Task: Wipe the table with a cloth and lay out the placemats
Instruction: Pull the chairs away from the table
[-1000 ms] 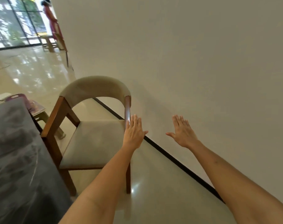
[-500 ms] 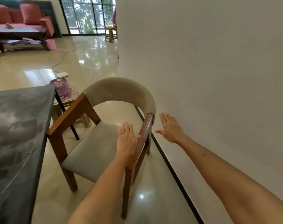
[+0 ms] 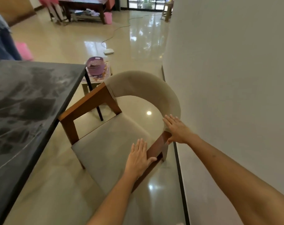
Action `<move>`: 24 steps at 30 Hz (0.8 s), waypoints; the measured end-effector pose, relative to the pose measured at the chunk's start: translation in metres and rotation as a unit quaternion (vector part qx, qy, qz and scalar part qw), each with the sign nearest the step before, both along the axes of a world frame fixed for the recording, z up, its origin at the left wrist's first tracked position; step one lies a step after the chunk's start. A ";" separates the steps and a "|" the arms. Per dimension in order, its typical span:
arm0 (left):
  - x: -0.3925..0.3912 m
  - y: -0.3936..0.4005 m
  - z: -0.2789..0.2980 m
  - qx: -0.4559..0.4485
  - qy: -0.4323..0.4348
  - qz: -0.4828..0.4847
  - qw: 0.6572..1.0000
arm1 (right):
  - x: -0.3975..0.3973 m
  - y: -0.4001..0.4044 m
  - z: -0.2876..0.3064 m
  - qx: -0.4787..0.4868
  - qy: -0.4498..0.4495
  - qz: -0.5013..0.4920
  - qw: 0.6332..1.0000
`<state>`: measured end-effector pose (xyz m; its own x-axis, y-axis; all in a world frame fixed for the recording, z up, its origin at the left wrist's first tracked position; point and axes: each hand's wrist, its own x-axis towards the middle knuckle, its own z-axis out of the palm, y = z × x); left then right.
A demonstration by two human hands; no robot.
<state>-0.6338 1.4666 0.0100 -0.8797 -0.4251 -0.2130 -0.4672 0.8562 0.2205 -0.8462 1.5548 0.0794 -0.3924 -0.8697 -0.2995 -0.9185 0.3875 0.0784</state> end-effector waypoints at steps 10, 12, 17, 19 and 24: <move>-0.017 0.025 -0.009 0.060 -0.016 0.123 0.990 | -0.022 -0.020 -0.033 0.045 0.152 0.230 0.960; -0.018 0.026 -0.010 0.076 -0.008 0.136 0.988 | -0.024 -0.024 -0.032 0.034 0.161 0.268 0.949; -0.017 0.020 -0.013 0.129 0.002 0.127 0.984 | -0.030 -0.021 -0.028 0.000 0.159 0.325 0.932; -0.015 0.019 -0.015 0.139 0.007 0.125 0.982 | -0.026 -0.020 -0.025 -0.007 0.171 0.332 0.928; -0.008 0.018 -0.020 0.170 0.013 0.124 0.977 | -0.020 -0.014 -0.030 -0.050 0.172 0.343 0.922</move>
